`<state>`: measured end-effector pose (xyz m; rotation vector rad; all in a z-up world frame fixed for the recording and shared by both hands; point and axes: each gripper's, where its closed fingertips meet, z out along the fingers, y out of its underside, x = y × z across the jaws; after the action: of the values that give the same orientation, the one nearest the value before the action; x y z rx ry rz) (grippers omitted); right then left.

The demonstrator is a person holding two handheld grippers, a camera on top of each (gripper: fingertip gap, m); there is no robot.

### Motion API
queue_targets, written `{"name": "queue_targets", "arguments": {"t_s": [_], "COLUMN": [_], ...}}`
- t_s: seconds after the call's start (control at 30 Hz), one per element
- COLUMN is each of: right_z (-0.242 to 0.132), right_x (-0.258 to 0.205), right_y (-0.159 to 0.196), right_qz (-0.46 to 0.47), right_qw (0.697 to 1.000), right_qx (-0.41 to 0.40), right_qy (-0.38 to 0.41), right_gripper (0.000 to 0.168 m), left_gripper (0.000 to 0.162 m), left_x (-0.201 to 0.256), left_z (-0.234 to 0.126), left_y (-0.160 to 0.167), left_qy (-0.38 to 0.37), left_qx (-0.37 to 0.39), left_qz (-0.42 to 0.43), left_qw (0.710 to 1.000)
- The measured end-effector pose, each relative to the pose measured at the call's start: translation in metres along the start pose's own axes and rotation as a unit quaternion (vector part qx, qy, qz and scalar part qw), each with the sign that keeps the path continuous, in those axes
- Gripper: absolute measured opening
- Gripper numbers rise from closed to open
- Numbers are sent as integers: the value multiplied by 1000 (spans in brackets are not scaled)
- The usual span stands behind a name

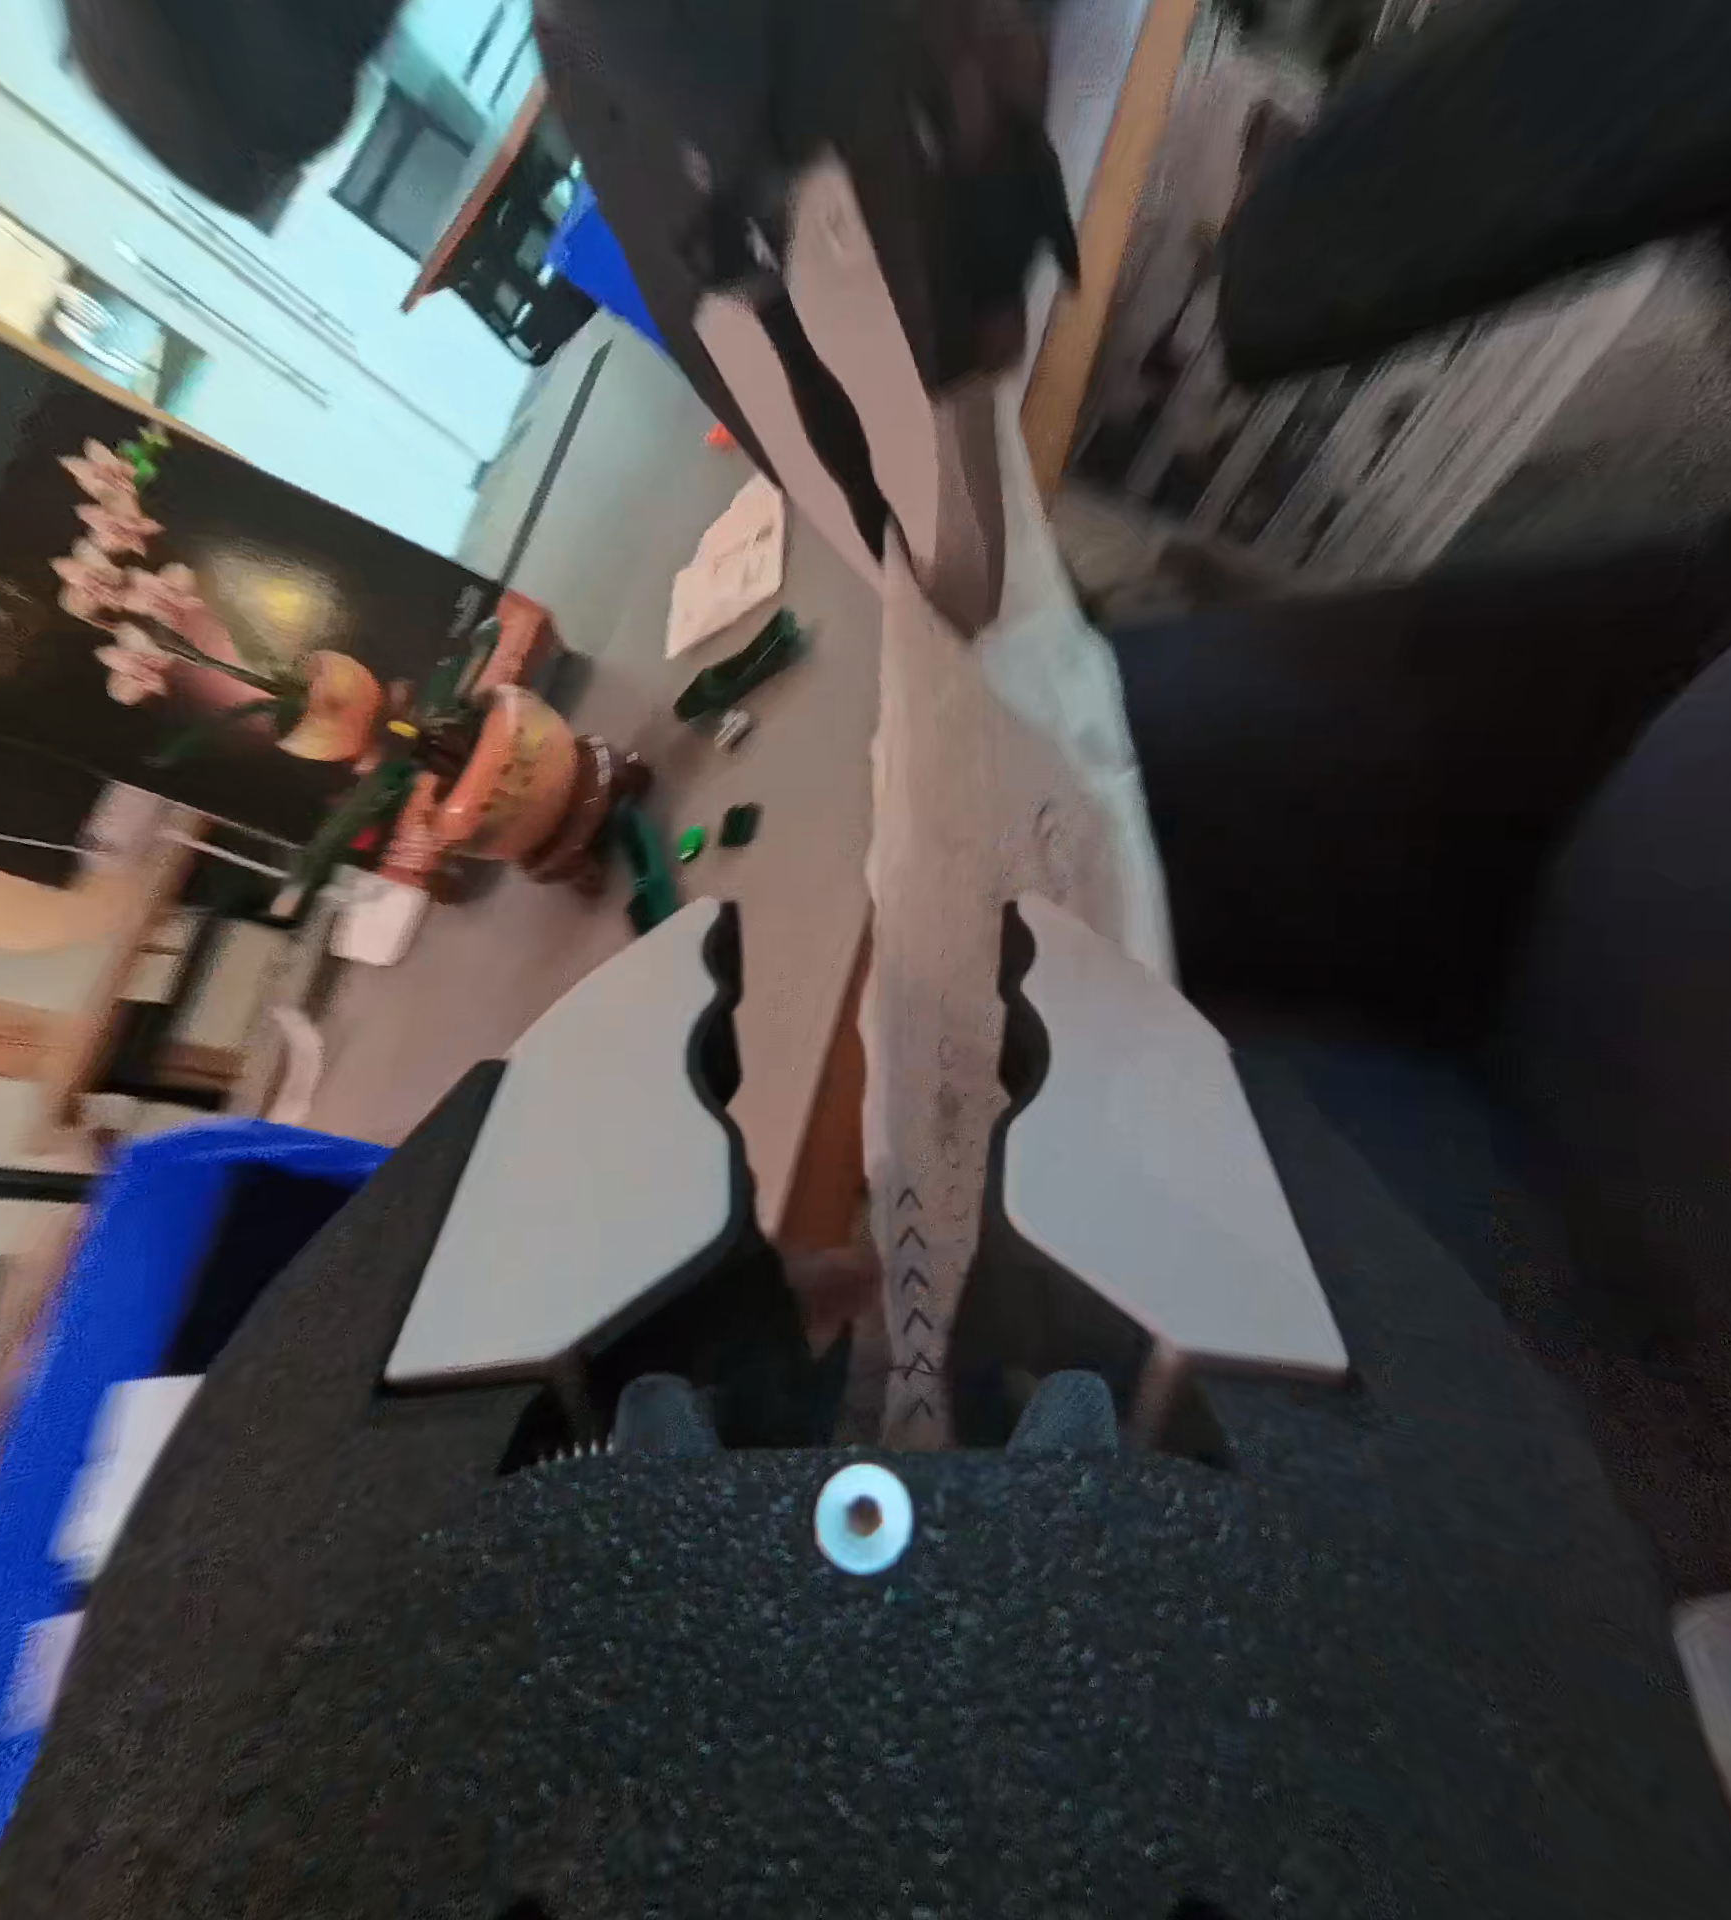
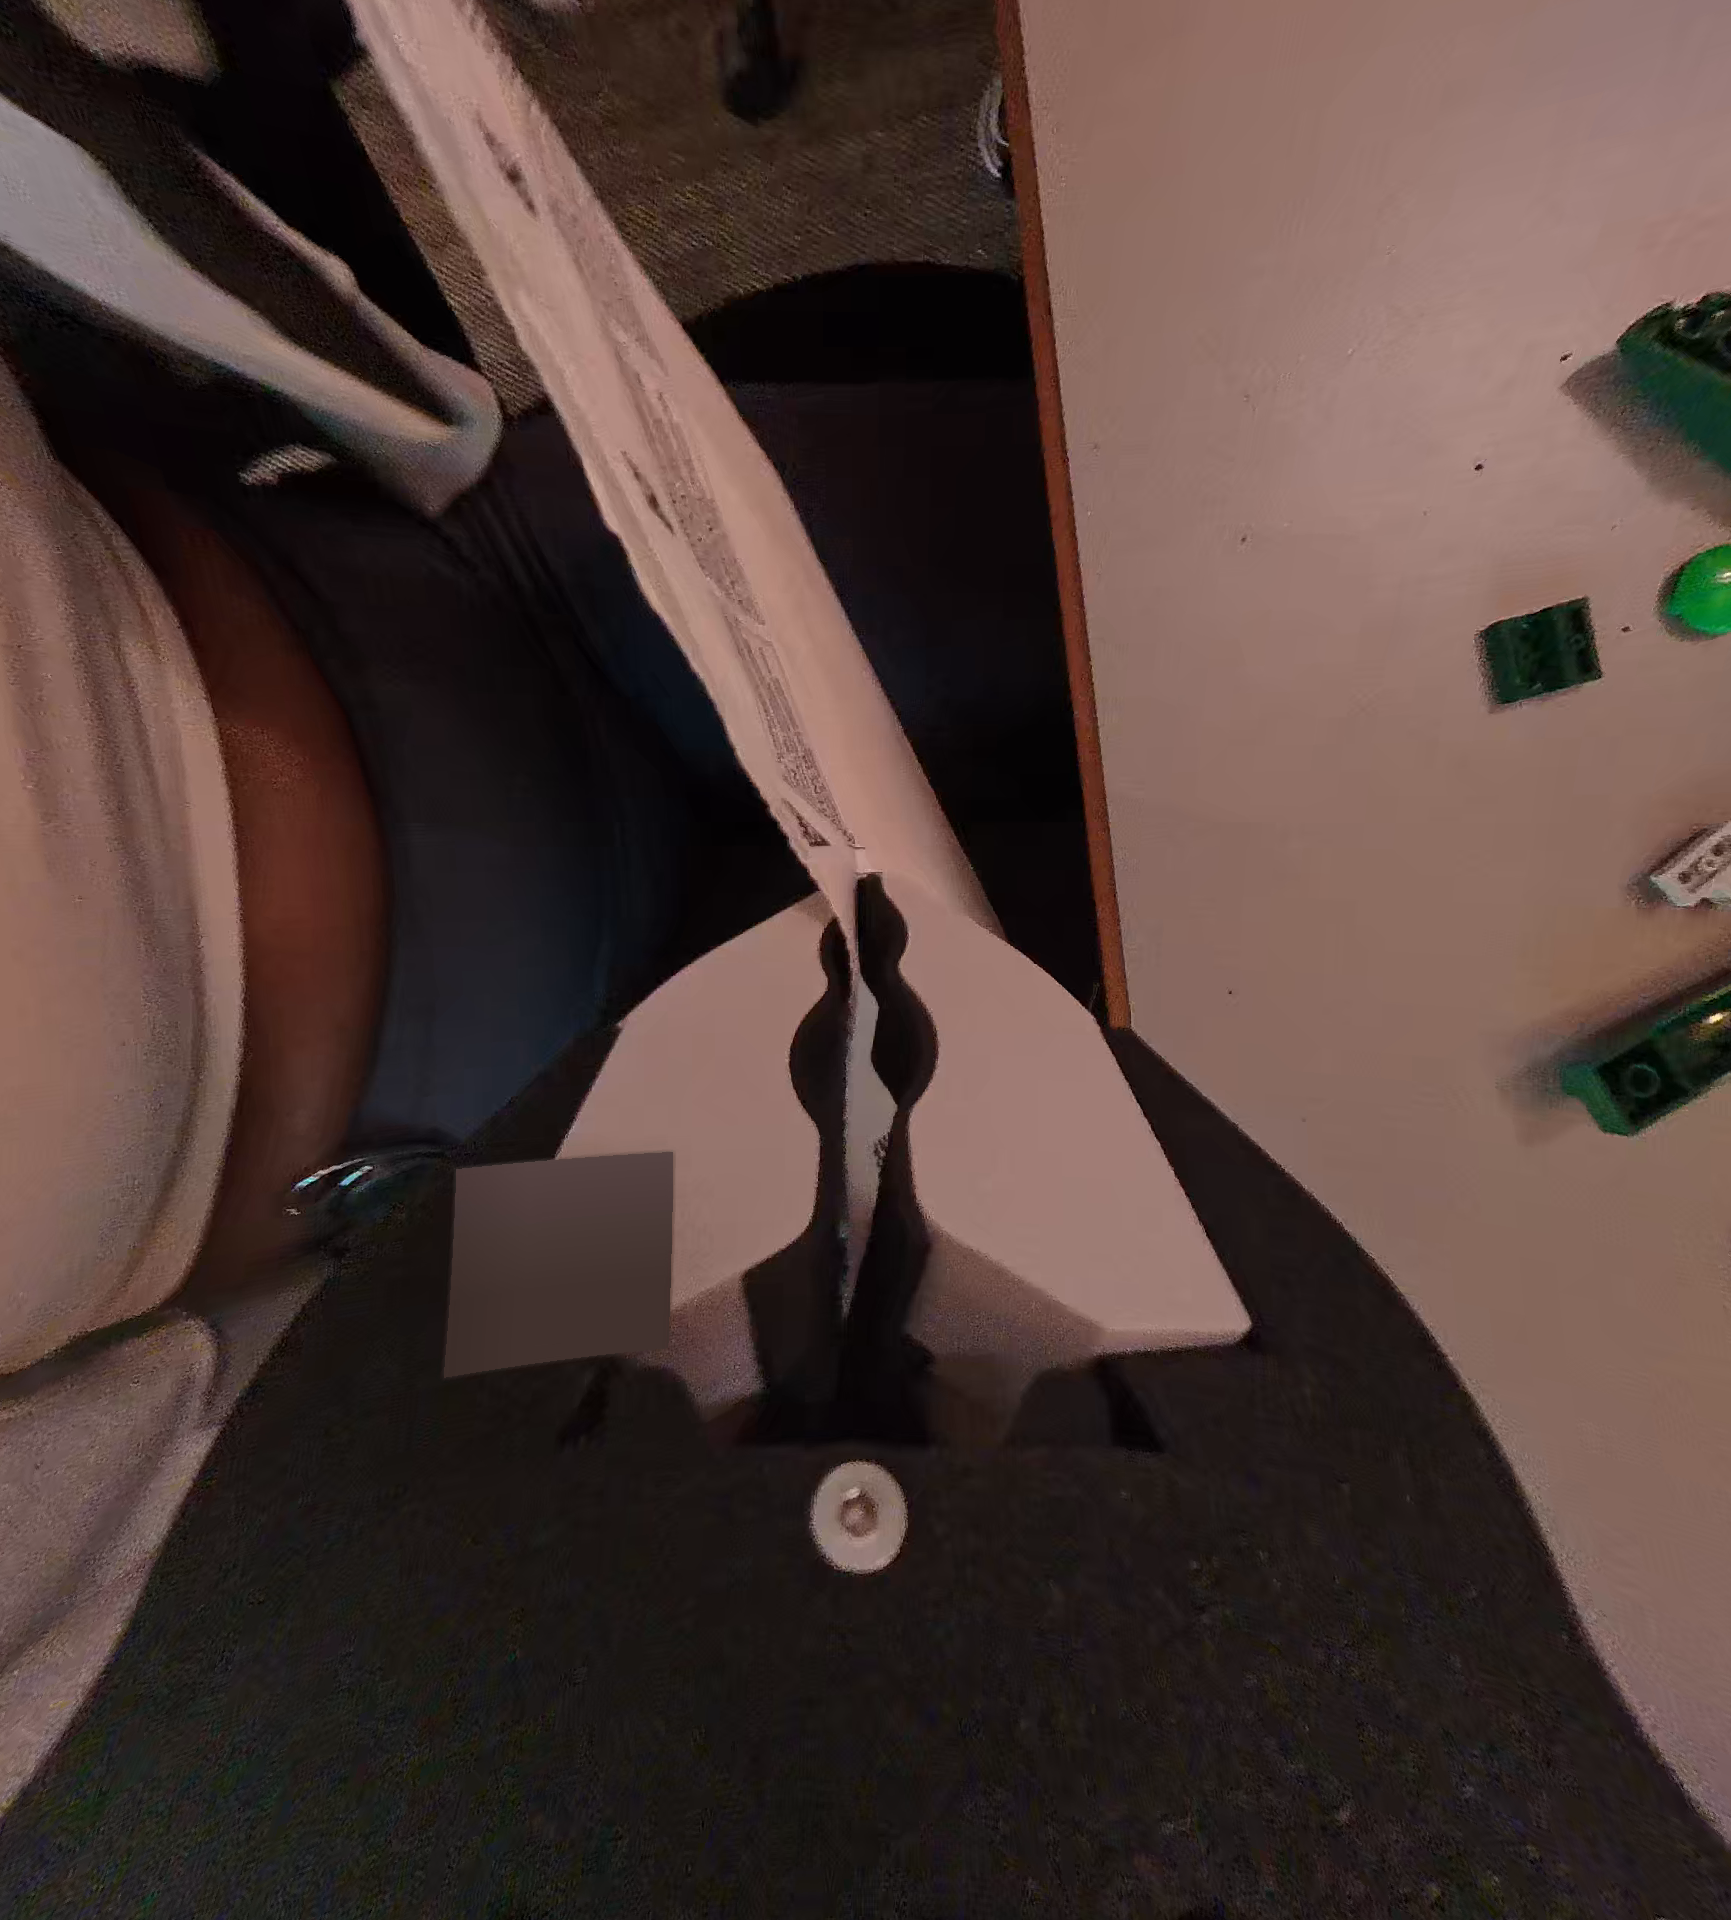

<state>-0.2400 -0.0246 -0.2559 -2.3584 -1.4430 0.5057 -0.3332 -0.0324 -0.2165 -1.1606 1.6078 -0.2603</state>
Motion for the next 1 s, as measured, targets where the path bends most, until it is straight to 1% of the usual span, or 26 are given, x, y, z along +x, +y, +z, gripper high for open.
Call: {"name": "queue_targets", "arguments": {"t_s": [0.03,0.1,0.13,0.23,0.3,0.33,0.43,0.53,0.6,0.7,0.77,0.83,0.9,0.93,1.0], "right_z": [-2,-2,-1,-1,-1,-2,-13,-28,-30,-17,-8,2,14,19,28], "right_x": [1,2,2,1,3,5,17,24,17,9,9,10,2,4,11], "right_y": [-3,-3,-1,0,-5,-7,-23,-39,-48,-56,-62,-65,-63,-60,-45], "right_qz": [15,40,47,77,68,57,11,-68,-131,-219,-266,-278,-281,-279,-278], "right_qw": [1000,998,997,991,991,991,993,987,977,959,946,946,952,954,955], "right_qx": [9,8,-1,8,31,45,99,141,148,123,109,90,73,53,-12], "right_qy": [-17,-54,-64,-107,-113,-111,-56,37,79,129,147,139,97,95,104], "right_gripper": [0,1,1,3,8,8,21,28,30,27,25,26,25,22,15], "left_gripper": [39,31,28,23,22,22,20,16,16,18,21,21,21,21,20], "left_x": [-3,-7,-9,-23,-23,-23,-26,-23,-19,-10,-2,1,-1,-1,0], "left_z": [6,15,18,23,28,31,33,30,26,25,23,21,20,18,16], "left_y": [8,18,20,21,28,33,38,37,35,39,36,35,34,32,28], "left_qy": [-19,-53,-68,-141,-155,-153,-144,-104,-86,-46,-22,-13,-19,-19,-15], "left_qx": [-25,-60,-65,-44,-26,-19,1,36,51,47,59,59,56,59,64], "left_qz": [54,145,179,277,325,331,295,195,168,124,106,107,110,113,117], "left_qw": [998,986,979,950,932,931,945,975,981,990,992,992,992,992,991]}}
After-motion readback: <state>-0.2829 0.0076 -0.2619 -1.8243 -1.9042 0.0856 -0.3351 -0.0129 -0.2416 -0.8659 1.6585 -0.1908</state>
